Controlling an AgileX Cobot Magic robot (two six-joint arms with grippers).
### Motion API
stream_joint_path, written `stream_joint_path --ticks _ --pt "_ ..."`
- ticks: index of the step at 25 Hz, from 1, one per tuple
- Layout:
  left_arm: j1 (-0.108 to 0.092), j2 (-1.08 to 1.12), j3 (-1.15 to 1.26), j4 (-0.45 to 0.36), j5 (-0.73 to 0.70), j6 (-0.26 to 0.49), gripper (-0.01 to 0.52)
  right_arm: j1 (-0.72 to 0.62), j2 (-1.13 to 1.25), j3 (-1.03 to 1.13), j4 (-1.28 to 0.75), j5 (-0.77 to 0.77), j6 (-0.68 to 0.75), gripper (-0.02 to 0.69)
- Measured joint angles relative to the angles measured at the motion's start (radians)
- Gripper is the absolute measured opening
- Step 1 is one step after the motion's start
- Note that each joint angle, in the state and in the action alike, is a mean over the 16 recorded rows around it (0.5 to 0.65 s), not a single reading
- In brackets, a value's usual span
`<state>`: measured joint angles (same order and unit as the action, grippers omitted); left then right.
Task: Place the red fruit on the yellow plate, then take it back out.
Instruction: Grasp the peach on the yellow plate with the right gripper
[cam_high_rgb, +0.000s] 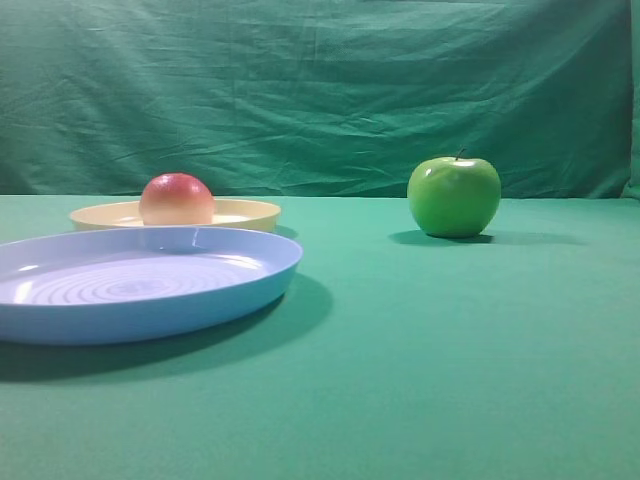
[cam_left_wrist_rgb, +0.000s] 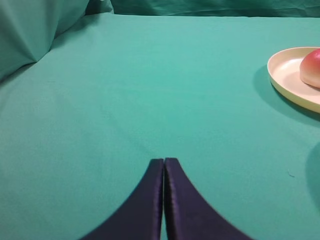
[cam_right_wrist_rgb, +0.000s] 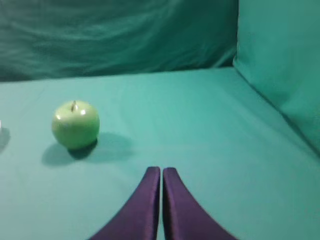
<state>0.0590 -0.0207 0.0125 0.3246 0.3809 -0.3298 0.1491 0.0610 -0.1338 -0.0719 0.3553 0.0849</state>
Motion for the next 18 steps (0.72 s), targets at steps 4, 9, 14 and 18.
stream_joint_path --ticks 4,9,14,18 --pt "0.0 0.0 0.0 0.0 0.0 0.0 0.0 0.026 0.081 -0.133 0.013 0.035 0.0 0.0" --pt "0.0 0.0 0.0 0.0 0.0 0.0 0.0 0.083 0.226 -0.319 0.029 0.116 -0.016 0.0" --pt "0.0 0.0 0.0 0.0 0.0 0.0 0.0 0.165 0.389 -0.469 0.045 0.2 -0.041 0.0" --pt "0.0 0.0 0.0 0.0 0.0 0.0 0.0 0.235 0.522 -0.555 0.062 0.243 -0.064 0.0"
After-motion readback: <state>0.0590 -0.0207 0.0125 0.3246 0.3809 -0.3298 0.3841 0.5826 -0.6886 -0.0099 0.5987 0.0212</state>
